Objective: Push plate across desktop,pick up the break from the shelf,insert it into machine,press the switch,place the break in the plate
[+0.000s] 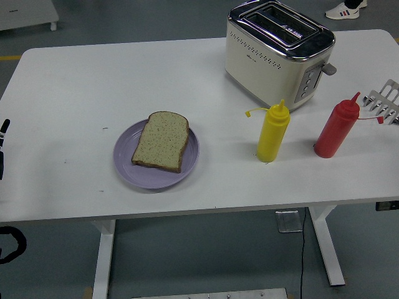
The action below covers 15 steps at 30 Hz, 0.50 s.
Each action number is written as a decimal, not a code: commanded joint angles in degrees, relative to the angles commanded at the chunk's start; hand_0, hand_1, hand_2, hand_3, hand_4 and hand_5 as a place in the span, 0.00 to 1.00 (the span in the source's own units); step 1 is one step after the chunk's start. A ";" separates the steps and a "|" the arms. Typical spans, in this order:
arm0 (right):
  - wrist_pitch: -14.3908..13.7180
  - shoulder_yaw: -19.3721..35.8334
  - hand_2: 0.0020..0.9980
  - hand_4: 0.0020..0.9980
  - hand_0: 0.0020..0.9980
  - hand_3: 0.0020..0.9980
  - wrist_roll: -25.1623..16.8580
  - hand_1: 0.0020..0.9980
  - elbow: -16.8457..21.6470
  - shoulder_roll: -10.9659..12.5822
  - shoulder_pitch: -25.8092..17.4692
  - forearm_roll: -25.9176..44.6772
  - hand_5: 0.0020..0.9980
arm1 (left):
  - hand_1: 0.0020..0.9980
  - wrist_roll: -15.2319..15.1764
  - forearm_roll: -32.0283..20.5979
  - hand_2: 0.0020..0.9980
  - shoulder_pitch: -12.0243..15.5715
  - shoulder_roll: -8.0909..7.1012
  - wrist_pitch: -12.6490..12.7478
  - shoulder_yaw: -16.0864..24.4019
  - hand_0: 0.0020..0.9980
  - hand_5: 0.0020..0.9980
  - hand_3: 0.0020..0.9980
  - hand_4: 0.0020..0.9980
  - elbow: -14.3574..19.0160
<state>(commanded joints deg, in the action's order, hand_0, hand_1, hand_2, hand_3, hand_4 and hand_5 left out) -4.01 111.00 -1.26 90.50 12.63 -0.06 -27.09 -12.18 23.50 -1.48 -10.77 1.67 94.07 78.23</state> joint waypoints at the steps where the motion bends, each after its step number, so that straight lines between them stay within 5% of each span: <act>1: 0.00 0.02 0.81 0.55 0.85 0.80 0.03 0.81 -0.05 -0.02 0.01 -0.02 0.57 | 0.85 0.01 0.01 0.92 -0.05 0.00 -0.02 -0.03 0.81 1.00 0.84 0.65 0.02; 15: -0.08 0.45 0.81 0.55 0.85 0.79 0.57 0.81 -0.84 -0.49 0.22 0.08 0.58 | 0.85 0.03 0.06 0.92 -0.26 0.07 -0.12 0.16 0.81 1.00 0.84 0.65 0.38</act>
<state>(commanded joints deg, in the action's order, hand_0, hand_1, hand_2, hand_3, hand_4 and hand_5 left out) -4.09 111.45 -0.68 89.66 12.14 0.16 -27.01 -12.15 23.56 -1.73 -10.70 1.54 94.23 78.62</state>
